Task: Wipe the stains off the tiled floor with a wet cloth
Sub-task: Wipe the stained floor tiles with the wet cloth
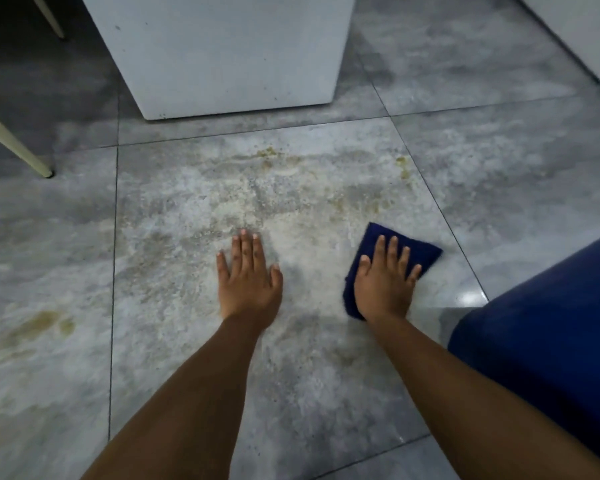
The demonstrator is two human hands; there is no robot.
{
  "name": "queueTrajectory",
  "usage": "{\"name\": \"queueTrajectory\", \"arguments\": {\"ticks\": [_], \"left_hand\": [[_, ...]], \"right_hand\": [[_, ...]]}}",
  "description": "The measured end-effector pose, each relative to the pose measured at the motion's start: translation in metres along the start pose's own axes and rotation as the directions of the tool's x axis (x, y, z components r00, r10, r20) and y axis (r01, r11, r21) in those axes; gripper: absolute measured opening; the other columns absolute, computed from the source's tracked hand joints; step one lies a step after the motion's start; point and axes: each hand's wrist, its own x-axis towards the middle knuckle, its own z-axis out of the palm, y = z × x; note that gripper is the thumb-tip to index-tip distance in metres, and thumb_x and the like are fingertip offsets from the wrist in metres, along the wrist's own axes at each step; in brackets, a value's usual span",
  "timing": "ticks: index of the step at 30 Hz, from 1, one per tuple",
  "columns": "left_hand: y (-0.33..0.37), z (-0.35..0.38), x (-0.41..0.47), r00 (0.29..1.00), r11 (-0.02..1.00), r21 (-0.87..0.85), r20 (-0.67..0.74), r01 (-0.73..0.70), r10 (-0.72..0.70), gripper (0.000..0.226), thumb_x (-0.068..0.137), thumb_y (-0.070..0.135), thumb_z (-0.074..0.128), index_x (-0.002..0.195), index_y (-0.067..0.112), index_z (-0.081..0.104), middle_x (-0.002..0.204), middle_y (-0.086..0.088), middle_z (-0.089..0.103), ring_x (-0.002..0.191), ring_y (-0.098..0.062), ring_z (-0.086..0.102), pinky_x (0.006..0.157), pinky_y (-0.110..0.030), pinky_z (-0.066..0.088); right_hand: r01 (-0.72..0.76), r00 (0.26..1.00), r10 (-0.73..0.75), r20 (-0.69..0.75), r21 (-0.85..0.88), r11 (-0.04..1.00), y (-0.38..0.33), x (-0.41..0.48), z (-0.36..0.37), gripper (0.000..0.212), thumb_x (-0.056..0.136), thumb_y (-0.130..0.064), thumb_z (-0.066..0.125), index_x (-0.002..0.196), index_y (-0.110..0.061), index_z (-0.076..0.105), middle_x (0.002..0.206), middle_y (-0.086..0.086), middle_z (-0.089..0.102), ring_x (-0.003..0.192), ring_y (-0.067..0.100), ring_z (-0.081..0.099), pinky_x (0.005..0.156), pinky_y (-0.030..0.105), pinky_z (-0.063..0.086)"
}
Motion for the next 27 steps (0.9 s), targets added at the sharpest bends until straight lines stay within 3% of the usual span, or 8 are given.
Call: {"name": "queueTrajectory", "arguments": {"ticks": [3,7,9,13,17,19,23,27], "left_hand": [[0.004,-0.006,0.004,0.998,1.0,0.029,0.056,0.008,-0.009,0.067,0.099,0.041,0.011,0.15,0.007,-0.016,0.159,-0.012,-0.021,0.145,-0.024,-0.023,0.117,-0.048,-0.013],[0.013,-0.012,0.023,0.995,0.993,0.062,0.025,-0.101,0.099,0.067,0.099,0.041,0.011,0.15,0.006,-0.013,0.159,-0.013,-0.019,0.146,-0.023,-0.02,0.116,-0.048,-0.016],[0.014,-0.01,0.03,0.999,0.999,0.01,0.006,-0.05,0.05,0.067,0.099,0.042,0.012,0.151,0.006,-0.013,0.16,-0.012,-0.018,0.146,-0.022,-0.02,0.117,-0.047,-0.015],[0.005,0.0,0.028,0.998,0.999,-0.039,-0.052,-0.027,0.025,0.068,0.099,0.045,0.015,0.152,0.009,-0.009,0.161,-0.009,-0.014,0.147,-0.02,-0.017,0.118,-0.048,-0.011],[0.007,-0.001,0.03,0.999,0.999,-0.038,-0.048,-0.016,0.014,0.07,0.098,0.046,0.015,0.153,0.01,-0.009,0.161,-0.008,-0.013,0.147,-0.02,-0.017,0.118,-0.048,-0.011],[0.007,-0.002,0.03,0.999,0.999,-0.035,-0.047,-0.023,0.021,0.07,0.098,0.046,0.014,0.152,0.01,-0.01,0.161,-0.008,-0.014,0.147,-0.02,-0.017,0.118,-0.049,-0.01],[0.004,0.0,0.029,0.998,0.999,-0.035,-0.056,-0.029,0.027,0.069,0.098,0.047,0.013,0.152,0.01,-0.011,0.161,-0.008,-0.015,0.147,-0.02,-0.018,0.118,-0.048,-0.01],[0.005,0.0,0.031,0.998,0.999,-0.034,-0.059,-0.027,0.025,0.07,0.097,0.047,0.013,0.152,0.009,-0.01,0.161,-0.009,-0.014,0.147,-0.02,-0.017,0.118,-0.049,-0.009]], "right_hand": [[-0.12,0.993,0.12,-0.004,0.022,0.993,-0.005,-0.024,0.007,0.059,0.102,-0.042,0.016,0.154,-0.019,-0.001,0.162,0.002,-0.004,0.148,0.024,-0.006,0.117,0.051,-0.006],[0.083,0.996,-0.083,0.018,0.007,0.997,-0.031,-0.001,0.003,0.059,0.102,-0.043,0.016,0.154,-0.021,0.0,0.162,0.0,-0.005,0.148,0.023,-0.007,0.116,0.049,-0.01],[0.147,0.989,-0.147,0.015,-0.005,0.989,-0.025,0.026,-0.001,0.058,0.103,-0.043,0.016,0.154,-0.022,0.002,0.162,-0.001,-0.003,0.148,0.022,-0.006,0.117,0.048,-0.008],[-0.152,0.987,0.156,-0.048,0.069,0.986,0.02,0.045,-0.01,0.057,0.103,-0.041,0.017,0.154,-0.019,0.005,0.162,0.003,0.001,0.148,0.027,-0.002,0.117,0.051,-0.004],[-0.436,0.897,0.442,0.004,0.171,0.884,0.006,0.015,-0.002,0.058,0.103,-0.039,0.016,0.154,-0.017,0.002,0.162,0.004,-0.003,0.148,0.028,-0.005,0.117,0.052,-0.006],[-0.408,0.911,0.412,0.015,0.172,0.897,-0.019,0.008,0.003,0.058,0.102,-0.039,0.016,0.154,-0.016,0.0,0.162,0.005,-0.004,0.148,0.028,-0.005,0.116,0.052,-0.007],[-0.128,0.992,0.127,0.016,0.086,0.988,-0.008,0.047,-0.01,0.059,0.103,-0.041,0.016,0.154,-0.018,0.001,0.162,0.003,-0.005,0.148,0.026,-0.005,0.115,0.05,-0.009],[-0.465,0.881,0.473,0.022,0.226,0.856,0.033,0.047,-0.018,0.059,0.102,-0.04,0.019,0.154,-0.017,0.002,0.162,0.005,-0.003,0.148,0.029,-0.004,0.117,0.053,-0.005]]}}
